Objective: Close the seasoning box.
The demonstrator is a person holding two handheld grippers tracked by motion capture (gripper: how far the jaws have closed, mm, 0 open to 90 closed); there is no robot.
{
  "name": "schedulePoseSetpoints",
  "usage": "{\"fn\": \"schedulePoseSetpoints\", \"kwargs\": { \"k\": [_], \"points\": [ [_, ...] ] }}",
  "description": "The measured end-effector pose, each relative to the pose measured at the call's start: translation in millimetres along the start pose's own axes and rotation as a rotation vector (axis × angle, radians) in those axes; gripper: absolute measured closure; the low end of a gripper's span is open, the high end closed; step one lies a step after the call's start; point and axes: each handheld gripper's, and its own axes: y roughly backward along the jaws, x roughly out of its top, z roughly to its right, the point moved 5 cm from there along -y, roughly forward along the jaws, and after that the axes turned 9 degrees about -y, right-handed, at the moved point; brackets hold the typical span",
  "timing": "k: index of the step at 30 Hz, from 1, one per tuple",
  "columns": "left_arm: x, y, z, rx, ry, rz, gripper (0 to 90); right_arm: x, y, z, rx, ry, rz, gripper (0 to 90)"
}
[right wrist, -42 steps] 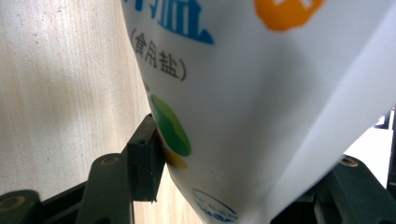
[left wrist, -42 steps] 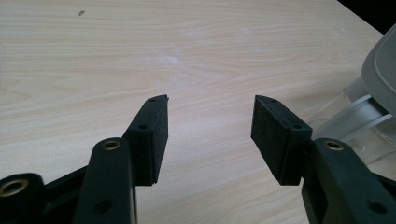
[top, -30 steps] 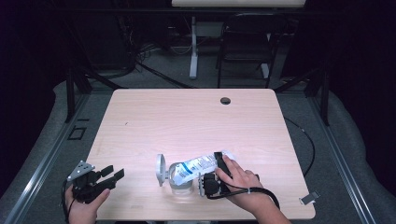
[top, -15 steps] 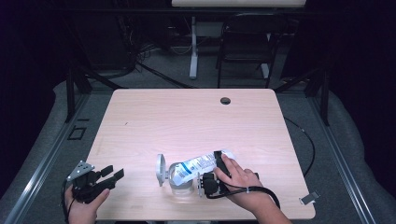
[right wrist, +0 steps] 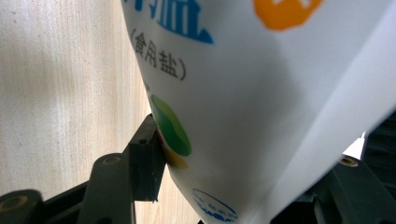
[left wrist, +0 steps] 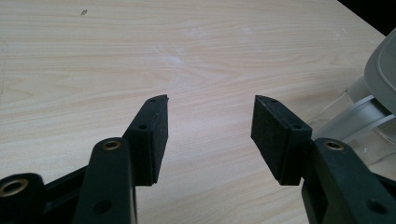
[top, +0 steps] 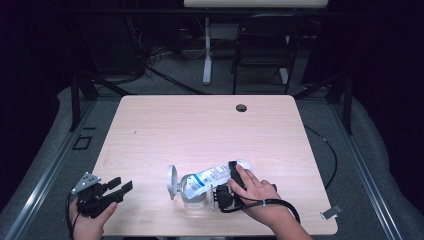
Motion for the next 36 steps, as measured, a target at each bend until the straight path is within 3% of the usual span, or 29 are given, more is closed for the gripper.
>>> {"fn": "schedulePoseSetpoints", "kwargs": {
  "k": [19, 36],
  "points": [
    [-0.7, 0.4, -0.7, -0.002, 0.001, -0.008, 46.5, 1.6, -0.8, 0.3, -0.002, 0.022, 0.002, 42.3],
    [-1.5, -0.3, -1.8, 0.001, 0.004, -0.006, 46.5, 2.5, -1.2, 1.6, 0.024, 0.033, -0.008, 42.4]
  ]
}}
